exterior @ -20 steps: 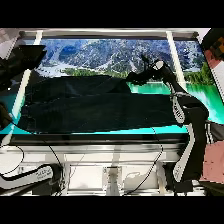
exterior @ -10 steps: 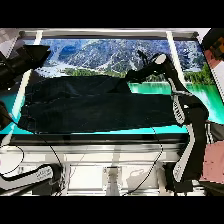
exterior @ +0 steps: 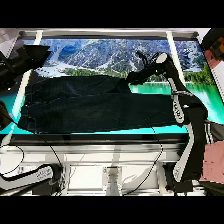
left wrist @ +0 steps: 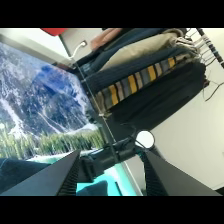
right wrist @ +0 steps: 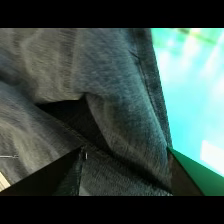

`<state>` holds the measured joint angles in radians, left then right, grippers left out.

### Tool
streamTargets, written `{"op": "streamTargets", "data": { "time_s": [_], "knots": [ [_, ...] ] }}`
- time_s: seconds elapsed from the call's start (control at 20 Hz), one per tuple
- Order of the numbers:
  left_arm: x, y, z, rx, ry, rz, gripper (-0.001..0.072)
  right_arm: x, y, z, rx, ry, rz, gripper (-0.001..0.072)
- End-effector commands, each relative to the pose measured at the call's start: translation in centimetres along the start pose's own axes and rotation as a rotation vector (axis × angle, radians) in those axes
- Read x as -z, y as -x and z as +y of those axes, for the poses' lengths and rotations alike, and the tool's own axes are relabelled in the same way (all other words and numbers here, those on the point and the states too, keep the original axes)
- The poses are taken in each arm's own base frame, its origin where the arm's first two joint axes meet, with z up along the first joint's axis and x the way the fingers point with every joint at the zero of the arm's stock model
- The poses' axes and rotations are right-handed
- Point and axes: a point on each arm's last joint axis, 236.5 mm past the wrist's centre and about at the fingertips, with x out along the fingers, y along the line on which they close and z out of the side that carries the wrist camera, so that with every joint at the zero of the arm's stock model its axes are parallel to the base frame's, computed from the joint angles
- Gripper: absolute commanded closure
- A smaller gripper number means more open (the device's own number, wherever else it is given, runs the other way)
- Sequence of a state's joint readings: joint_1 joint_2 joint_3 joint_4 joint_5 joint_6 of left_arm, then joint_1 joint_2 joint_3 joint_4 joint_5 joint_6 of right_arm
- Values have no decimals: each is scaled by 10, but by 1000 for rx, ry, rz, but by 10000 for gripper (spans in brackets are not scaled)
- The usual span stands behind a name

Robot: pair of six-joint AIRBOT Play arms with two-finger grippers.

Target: Fold the clothes and pants, and hang the long-sleeved shirts on hangers.

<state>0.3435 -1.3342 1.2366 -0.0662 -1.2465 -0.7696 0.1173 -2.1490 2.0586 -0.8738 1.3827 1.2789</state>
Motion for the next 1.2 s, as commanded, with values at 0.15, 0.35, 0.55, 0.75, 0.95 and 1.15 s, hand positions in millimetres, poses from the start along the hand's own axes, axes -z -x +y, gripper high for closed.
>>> {"op": "streamTargets", "data": {
  "time_s": [0.15,0.35,0.55,0.75,0.95,1.15],
  "knots": [
    [11,3,31,-128,-42,52,294,4,-35,3,17,36,25,218],
    [14,49,139,-623,-55,87,294,1,-35,4,19,35,15,703],
    [21,129,202,-998,-31,145,294,-2,-30,12,-2,27,-1,696],
    [31,171,217,-1105,10,195,446,-14,-2,25,38,78,-50,699],
    [42,182,223,-1140,3,266,446,-34,53,44,145,167,-152,700],
    [52,184,228,-1144,23,300,468,-71,127,87,226,280,-385,700]
  ]
}}
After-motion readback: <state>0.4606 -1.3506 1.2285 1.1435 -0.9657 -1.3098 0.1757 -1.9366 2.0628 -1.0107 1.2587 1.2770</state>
